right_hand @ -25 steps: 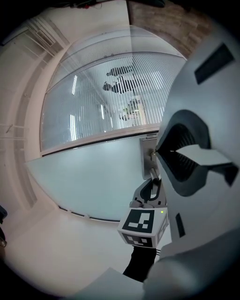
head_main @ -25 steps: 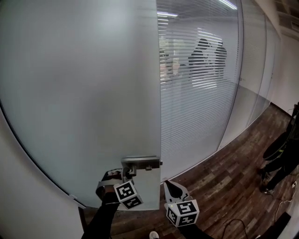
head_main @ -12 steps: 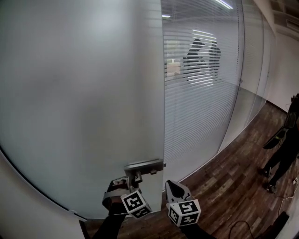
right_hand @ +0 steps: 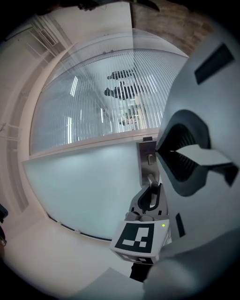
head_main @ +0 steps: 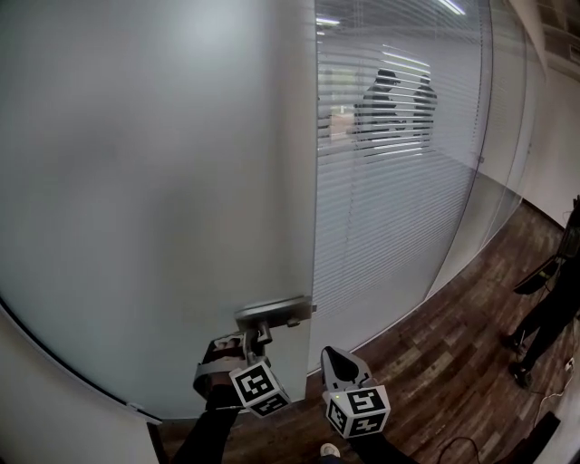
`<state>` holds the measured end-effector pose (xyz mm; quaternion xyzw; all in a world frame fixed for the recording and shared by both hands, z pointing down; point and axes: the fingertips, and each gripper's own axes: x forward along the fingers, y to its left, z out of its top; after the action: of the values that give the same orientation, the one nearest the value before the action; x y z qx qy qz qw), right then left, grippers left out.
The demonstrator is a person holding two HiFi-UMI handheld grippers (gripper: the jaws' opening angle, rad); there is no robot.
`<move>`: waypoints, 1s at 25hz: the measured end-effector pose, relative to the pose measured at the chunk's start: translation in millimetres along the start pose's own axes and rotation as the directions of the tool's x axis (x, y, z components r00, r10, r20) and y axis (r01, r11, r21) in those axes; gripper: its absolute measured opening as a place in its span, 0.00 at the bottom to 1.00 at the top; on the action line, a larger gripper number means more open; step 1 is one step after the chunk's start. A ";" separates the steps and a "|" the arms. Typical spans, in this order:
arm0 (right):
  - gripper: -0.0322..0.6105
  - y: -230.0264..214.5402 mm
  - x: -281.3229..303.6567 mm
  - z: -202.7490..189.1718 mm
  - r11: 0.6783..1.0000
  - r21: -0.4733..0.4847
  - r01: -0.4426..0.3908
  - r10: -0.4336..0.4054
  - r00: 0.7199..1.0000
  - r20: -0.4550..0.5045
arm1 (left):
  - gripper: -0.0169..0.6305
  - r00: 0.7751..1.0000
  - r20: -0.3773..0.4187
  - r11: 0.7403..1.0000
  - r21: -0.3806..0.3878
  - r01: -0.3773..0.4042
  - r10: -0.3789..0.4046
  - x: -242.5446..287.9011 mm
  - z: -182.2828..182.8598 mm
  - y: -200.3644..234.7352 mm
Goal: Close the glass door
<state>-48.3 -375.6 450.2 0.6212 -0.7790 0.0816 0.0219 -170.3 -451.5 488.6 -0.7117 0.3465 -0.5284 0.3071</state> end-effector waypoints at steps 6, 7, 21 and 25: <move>0.05 -8.6 33.0 7.1 0.997 -0.013 -0.075 0.075 0.997 -0.006 | 0.17 0.999 -0.042 0.999 -0.038 -0.003 0.002 24.4 -6.2 11.8; 0.05 -9.3 39.8 8.9 0.996 -0.015 -0.088 0.088 0.996 -0.010 | 0.17 0.999 -0.047 0.999 -0.045 -0.004 0.002 28.6 -8.5 15.3; 0.05 -34.8 87.9 16.6 0.981 -0.019 -0.193 0.192 0.981 -0.037 | 0.17 0.994 -0.105 0.992 -0.122 -0.040 0.027 67.3 -16.9 48.5; 0.05 -37.1 97.6 16.9 0.981 -0.010 -0.193 0.193 0.980 -0.041 | 0.17 0.994 -0.105 0.990 -0.134 -0.039 0.025 75.3 -19.2 55.0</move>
<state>-33.3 -480.3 450.4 0.5408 -0.8356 0.0901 0.0337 -182.9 -545.9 489.9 -0.6969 0.4084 -0.5346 0.2483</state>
